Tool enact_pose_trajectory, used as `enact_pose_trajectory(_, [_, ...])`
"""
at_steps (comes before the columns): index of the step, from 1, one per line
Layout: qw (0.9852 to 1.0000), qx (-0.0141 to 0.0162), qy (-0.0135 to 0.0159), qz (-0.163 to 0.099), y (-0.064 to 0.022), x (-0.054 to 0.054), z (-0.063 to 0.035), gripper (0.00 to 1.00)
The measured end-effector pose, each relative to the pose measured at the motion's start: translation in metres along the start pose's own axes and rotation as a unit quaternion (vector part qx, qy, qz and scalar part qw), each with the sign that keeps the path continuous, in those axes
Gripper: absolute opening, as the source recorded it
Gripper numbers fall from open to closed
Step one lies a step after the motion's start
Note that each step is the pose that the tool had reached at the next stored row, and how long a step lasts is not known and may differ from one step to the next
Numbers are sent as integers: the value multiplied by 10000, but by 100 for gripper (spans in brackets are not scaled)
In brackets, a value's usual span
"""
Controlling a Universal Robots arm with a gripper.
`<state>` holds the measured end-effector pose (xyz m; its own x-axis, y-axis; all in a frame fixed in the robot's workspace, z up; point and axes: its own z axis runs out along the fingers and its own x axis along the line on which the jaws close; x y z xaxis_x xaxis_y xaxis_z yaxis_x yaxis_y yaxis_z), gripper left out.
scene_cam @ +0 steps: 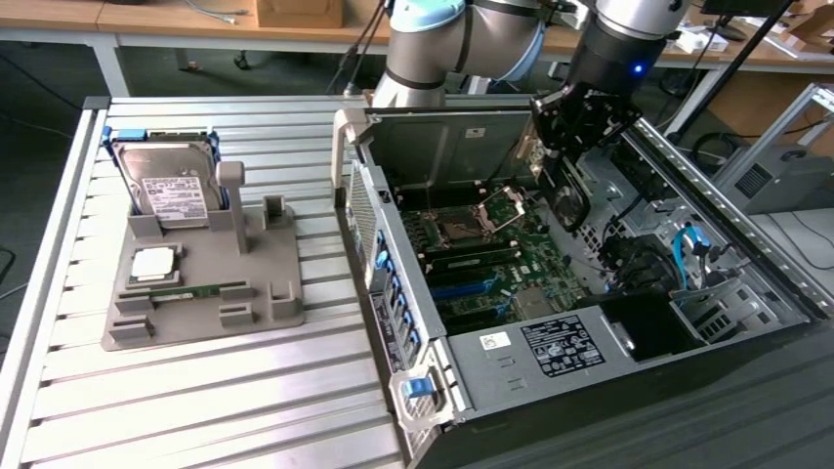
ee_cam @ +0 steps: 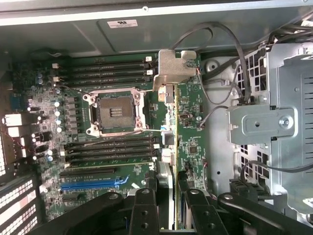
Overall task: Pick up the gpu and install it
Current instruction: 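Pick up the gpu and move the gpu toward the slot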
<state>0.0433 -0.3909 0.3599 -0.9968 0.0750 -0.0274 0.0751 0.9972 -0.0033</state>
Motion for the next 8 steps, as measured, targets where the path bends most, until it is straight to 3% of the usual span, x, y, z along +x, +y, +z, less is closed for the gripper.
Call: enact_pose_trajectory(8, [10000, 0, 0, 0, -2, 1, 36, 27])
